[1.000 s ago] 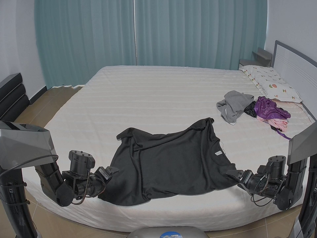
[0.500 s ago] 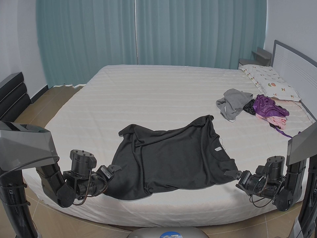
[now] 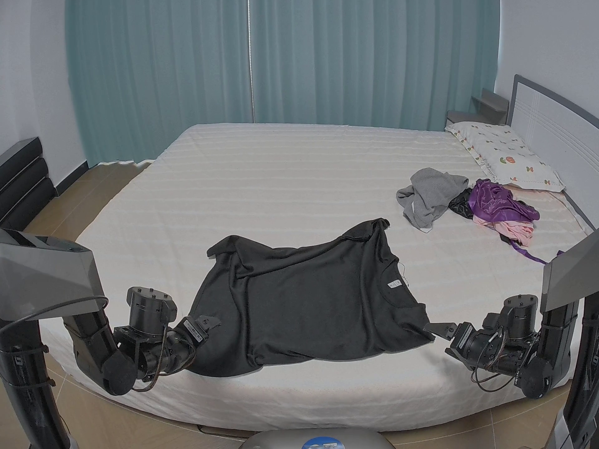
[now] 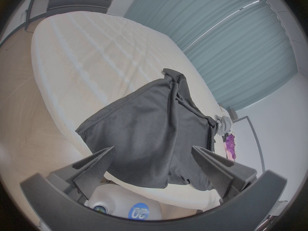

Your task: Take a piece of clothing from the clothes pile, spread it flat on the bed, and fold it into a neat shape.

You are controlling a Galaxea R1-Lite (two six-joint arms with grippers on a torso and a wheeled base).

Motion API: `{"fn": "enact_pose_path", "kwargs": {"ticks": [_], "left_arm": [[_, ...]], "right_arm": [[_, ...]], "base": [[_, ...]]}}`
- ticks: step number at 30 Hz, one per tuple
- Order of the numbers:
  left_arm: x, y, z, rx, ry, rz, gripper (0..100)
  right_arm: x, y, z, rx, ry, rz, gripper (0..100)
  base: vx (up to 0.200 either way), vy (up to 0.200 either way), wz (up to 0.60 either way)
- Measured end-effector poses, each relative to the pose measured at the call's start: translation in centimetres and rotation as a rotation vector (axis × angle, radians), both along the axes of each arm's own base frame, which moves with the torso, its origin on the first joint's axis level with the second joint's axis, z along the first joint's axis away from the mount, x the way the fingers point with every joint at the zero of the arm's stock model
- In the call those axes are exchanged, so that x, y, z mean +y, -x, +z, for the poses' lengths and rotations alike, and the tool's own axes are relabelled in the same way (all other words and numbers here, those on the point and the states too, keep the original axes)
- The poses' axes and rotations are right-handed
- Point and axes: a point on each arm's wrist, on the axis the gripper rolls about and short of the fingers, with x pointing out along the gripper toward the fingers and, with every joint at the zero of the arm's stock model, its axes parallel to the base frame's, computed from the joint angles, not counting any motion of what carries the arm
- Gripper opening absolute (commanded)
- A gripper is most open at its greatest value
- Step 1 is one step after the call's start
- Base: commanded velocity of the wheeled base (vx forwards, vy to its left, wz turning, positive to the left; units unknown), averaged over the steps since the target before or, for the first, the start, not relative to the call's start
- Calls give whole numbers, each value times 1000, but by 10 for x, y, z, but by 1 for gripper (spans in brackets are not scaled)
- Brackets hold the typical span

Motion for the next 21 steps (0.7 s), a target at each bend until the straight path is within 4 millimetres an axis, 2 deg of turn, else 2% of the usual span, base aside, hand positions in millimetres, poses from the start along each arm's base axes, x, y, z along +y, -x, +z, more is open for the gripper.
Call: {"fn": "enact_pose_path", "kwargs": {"ticks": [9,15,21], "left_arm": [[19,21,-10,66,-124,-5,100],[37,24,-15,95,-209,-9,100],[43,24,-21,117,-245,14,100]], "right_arm": [[-2,0,0,1,0,-7,100],[-2,2,0,9,3,-7,100],[-3,1,0,6,3,-11,100]], "base": [[0,0,0],[0,0,0],[0,0,0]]}}
